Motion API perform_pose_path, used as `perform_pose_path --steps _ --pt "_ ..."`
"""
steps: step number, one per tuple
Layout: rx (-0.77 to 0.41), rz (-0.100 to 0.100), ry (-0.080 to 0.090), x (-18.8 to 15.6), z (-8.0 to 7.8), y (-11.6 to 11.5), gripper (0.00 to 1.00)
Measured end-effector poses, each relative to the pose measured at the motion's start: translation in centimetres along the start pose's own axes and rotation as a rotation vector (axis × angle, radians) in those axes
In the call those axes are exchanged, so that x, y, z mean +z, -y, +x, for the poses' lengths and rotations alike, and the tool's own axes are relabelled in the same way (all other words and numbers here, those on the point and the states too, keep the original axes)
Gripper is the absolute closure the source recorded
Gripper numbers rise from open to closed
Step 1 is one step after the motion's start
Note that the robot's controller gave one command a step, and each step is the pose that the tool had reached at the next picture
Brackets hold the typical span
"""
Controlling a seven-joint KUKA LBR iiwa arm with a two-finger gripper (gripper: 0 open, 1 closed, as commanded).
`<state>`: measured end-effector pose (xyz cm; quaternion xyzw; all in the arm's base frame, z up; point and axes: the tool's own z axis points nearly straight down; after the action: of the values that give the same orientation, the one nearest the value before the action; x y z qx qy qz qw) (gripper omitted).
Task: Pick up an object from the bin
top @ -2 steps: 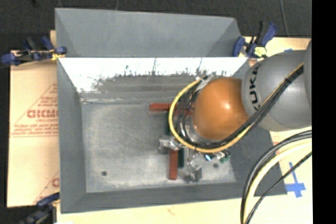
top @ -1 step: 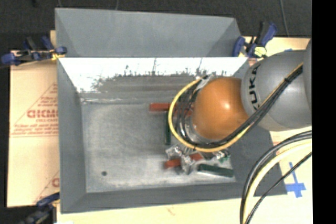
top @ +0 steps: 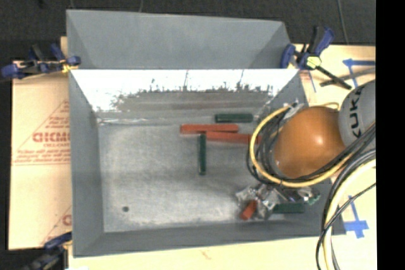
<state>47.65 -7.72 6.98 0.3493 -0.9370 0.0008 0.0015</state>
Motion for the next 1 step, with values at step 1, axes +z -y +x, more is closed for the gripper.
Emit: perform_pose_path --steps 1 --pt "-0.006 0.010 0.012 -23.60 -1.22 1.55 1.00"
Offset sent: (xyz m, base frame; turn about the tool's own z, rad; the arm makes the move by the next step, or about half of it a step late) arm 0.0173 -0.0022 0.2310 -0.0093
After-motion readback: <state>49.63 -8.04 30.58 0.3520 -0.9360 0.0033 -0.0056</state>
